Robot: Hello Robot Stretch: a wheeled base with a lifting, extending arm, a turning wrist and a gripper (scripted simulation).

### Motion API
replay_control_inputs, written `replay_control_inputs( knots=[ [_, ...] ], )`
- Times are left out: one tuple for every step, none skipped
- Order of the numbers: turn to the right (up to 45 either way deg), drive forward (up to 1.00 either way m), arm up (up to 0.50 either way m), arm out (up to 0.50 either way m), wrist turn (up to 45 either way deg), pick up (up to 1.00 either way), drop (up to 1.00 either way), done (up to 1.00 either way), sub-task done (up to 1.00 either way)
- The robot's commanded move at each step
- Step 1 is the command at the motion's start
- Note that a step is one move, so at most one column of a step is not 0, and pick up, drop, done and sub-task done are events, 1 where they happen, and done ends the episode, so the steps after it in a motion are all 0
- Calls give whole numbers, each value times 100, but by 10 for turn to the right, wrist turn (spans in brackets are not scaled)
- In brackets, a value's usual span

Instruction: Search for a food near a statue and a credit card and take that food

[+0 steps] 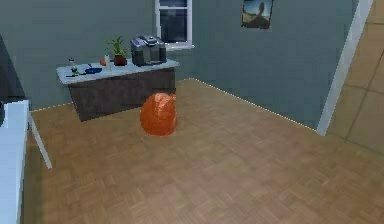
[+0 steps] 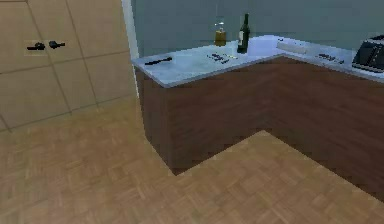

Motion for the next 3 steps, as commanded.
replay_control_inputs(
  knots=[
    [0, 35, 0, 0, 0, 0, 0, 0, 0],
    [-240, 0, 0, 0, 0, 0, 0, 0, 0],
    [0, 100, 0, 0, 0, 0, 0, 0, 0]
  ],
)
